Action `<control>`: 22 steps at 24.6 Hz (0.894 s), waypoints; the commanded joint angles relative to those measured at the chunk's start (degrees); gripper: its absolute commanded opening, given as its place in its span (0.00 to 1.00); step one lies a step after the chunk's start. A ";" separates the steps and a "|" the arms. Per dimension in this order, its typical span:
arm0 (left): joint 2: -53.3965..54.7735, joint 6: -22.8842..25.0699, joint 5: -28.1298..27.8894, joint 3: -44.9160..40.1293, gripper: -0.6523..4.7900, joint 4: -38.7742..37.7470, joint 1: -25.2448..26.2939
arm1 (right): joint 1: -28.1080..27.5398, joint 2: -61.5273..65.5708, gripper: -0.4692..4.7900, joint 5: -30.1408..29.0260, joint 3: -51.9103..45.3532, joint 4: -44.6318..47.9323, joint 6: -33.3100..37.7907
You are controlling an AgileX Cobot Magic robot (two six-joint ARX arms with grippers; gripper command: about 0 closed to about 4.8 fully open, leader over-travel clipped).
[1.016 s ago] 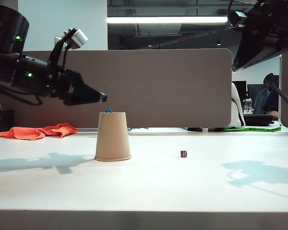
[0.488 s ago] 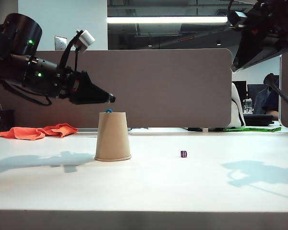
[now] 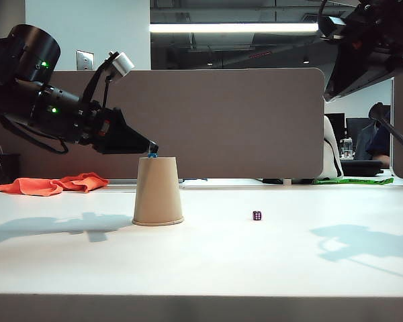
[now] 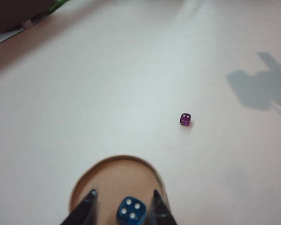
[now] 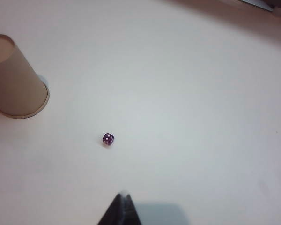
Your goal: Throw the dice onto the paper cup, compare its value with the values of the other dice on the table, place the die with the higher value on the paper cup, and take no action if both dice have the same value.
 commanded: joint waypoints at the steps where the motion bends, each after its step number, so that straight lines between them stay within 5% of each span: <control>1: 0.57 1.29 -0.02 0.09 0.39 0.39 -0.09 | 0.00 0.00 0.09 0.04 0.22 0.59 -0.04; 13: 2.16 1.25 -0.31 0.13 0.39 0.96 -0.09 | 0.00 -0.02 0.09 0.04 0.22 0.57 -0.02; 22: 2.14 1.20 -0.31 0.13 0.21 0.96 -0.09 | 0.00 0.00 0.09 0.04 0.22 0.57 -0.04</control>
